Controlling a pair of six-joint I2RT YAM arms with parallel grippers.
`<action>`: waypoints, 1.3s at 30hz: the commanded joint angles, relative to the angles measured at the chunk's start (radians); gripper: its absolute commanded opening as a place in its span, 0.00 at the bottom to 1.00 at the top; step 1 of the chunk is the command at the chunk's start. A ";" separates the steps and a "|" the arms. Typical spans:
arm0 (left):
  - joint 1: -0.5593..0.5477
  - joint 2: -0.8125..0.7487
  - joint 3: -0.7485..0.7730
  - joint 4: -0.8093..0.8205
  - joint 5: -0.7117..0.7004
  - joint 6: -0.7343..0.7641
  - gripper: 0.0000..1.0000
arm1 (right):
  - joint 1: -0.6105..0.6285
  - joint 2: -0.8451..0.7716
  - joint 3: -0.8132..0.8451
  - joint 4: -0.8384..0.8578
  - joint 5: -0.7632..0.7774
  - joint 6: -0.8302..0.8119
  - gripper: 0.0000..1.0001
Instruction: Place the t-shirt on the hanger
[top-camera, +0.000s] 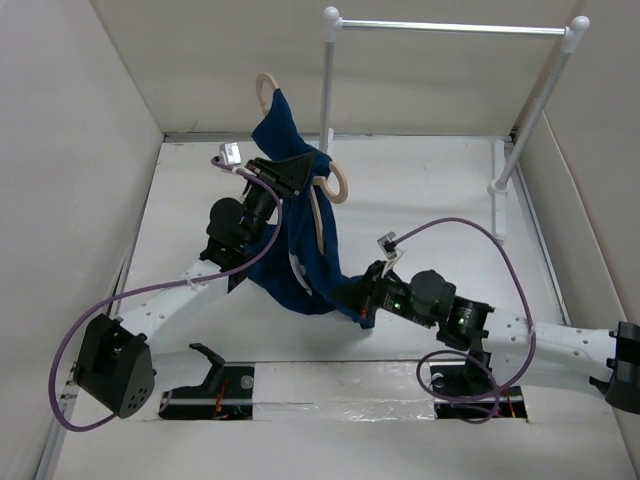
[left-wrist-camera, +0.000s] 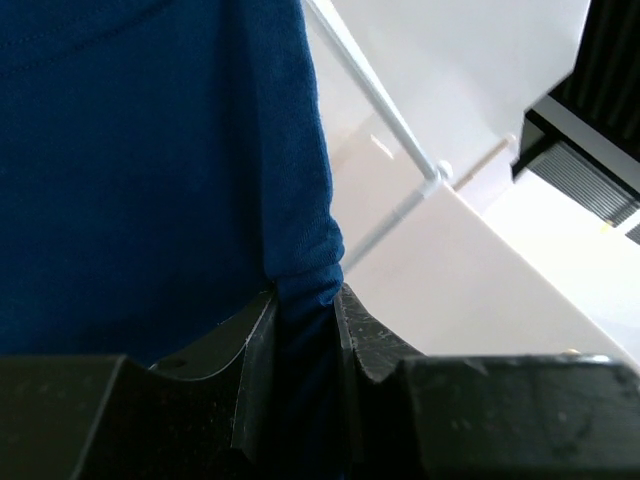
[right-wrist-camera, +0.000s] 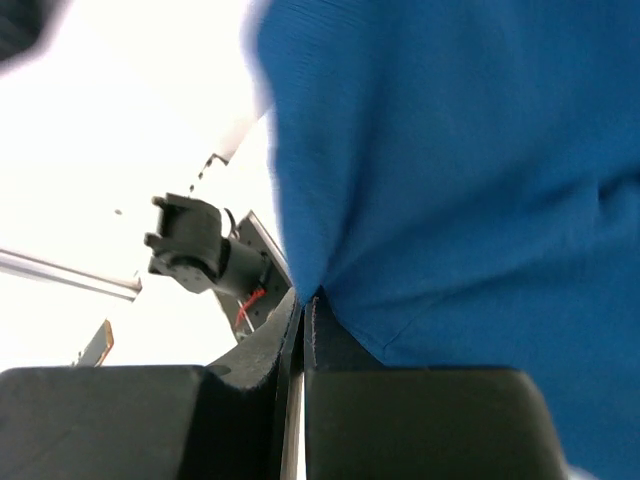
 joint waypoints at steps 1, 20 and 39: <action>0.007 -0.009 -0.064 0.115 0.122 -0.132 0.00 | 0.012 0.013 0.131 -0.116 0.043 -0.065 0.00; 0.007 -0.021 -0.329 0.090 0.299 -0.274 0.00 | 0.012 0.240 0.056 -0.070 0.018 0.005 0.41; 0.007 0.034 -0.357 0.176 0.322 -0.310 0.00 | 0.012 0.218 0.198 -0.084 0.368 -0.127 0.28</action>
